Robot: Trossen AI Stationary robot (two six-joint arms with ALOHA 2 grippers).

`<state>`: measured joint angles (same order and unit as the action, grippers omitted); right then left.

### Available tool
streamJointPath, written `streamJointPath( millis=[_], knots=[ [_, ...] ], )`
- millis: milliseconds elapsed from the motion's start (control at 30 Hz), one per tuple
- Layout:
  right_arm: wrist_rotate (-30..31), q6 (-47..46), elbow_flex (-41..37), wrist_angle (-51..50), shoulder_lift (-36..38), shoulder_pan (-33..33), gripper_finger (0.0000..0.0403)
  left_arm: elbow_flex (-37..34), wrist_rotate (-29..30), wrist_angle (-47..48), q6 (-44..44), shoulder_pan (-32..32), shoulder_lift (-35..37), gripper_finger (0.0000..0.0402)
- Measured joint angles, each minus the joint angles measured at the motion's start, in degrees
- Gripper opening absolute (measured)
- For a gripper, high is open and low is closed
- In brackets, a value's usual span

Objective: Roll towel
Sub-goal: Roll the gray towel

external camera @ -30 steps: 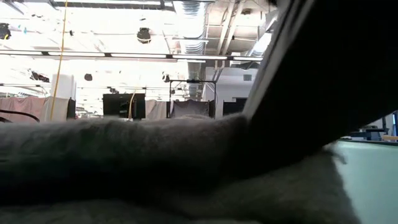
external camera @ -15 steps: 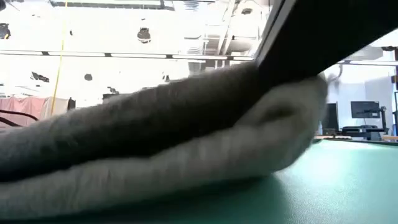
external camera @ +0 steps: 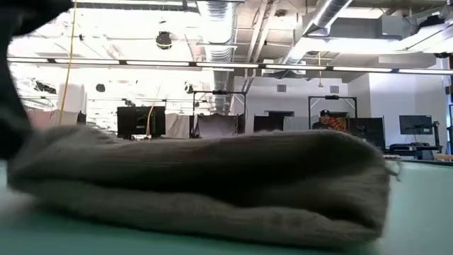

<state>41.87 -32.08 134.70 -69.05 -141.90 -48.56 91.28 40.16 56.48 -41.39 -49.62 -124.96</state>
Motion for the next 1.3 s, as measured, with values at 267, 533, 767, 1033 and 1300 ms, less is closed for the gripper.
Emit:
streamJointPath(
  millis=[267,533,767,1033,1300],
  knots=[
    [0.9,-4.0,-2.7,0.2,-0.1,0.3,0.0229,9.7,2.7,1.9,6.7,0.8,2.5,0.0000],
    [1.8,-6.0,-2.8,-0.2,-0.1,0.2,0.0229,13.1,2.6,6.2,9.0,2.4,2.5,0.0000],
    [1.8,-11.3,-2.9,-1.6,-1.1,1.5,0.0229,13.1,2.3,6.2,10.7,4.0,2.5,0.0000],
    [1.7,-13.0,-4.1,-0.9,-1.8,2.1,0.0229,14.7,2.1,7.3,12.4,4.7,3.5,0.0000],
    [1.3,-19.8,-8.1,-5.3,-1.9,2.3,0.0229,20.0,2.6,10.4,13.1,4.3,3.6,0.0000]
  ],
)
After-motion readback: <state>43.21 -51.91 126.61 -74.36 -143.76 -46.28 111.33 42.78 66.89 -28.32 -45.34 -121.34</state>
